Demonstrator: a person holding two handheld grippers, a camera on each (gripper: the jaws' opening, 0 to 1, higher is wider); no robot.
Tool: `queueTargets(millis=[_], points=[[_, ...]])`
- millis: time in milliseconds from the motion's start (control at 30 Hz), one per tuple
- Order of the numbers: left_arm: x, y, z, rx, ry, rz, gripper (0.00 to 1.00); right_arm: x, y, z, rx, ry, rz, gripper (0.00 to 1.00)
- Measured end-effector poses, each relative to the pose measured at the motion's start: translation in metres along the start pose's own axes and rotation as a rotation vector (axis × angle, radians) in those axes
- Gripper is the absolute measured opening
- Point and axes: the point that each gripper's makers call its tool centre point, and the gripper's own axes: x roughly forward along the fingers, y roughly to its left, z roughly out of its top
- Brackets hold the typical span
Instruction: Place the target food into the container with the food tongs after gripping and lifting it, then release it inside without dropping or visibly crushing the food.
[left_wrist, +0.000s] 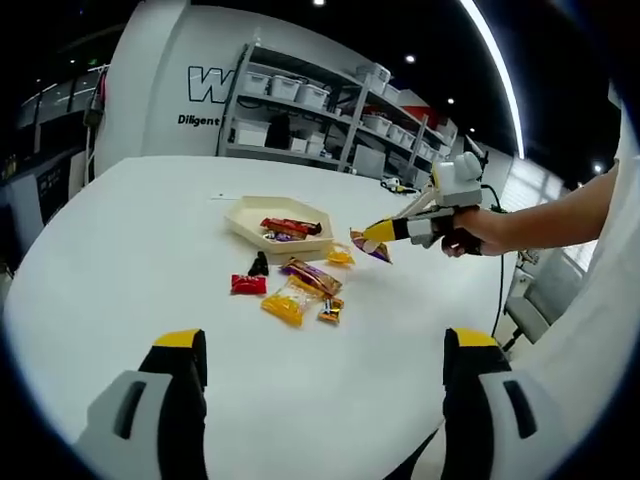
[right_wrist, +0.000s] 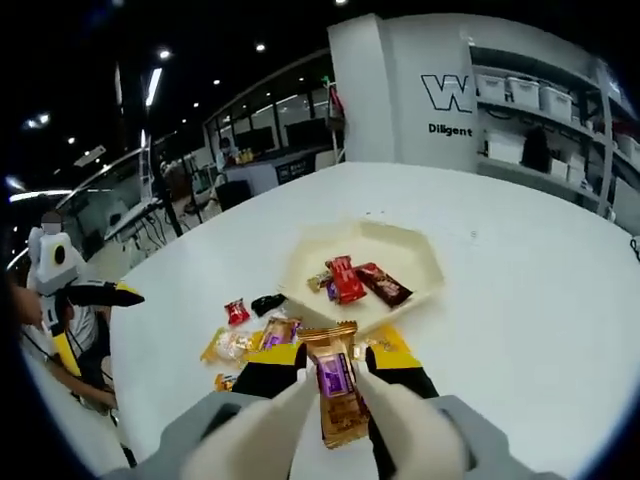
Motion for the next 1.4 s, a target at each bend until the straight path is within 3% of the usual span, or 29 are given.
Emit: queueTargets(millis=[633,933,1100,1400], points=[[-0.006,0.001,0.001,-0.005,-0.011,0.014,0.98,0.024,-0.002,0.091,-0.098,-0.093,0.021,0.18],[-0.009,0.002,0.002,-0.010,-0.015,0.018,0.97,0.028,-0.004,0.131,-0.100,-0.153,0.014,0.18],[-0.011,0.005,0.005,-0.021,-0.030,0.030,0.96,0.033,-0.003,0.139,-0.114,-0.161,0.019,0.18],[-0.013,0.009,0.005,-0.034,-0.039,0.043,0.96,0.034,-0.004,0.133,-0.117,-0.148,0.025,0.18]])
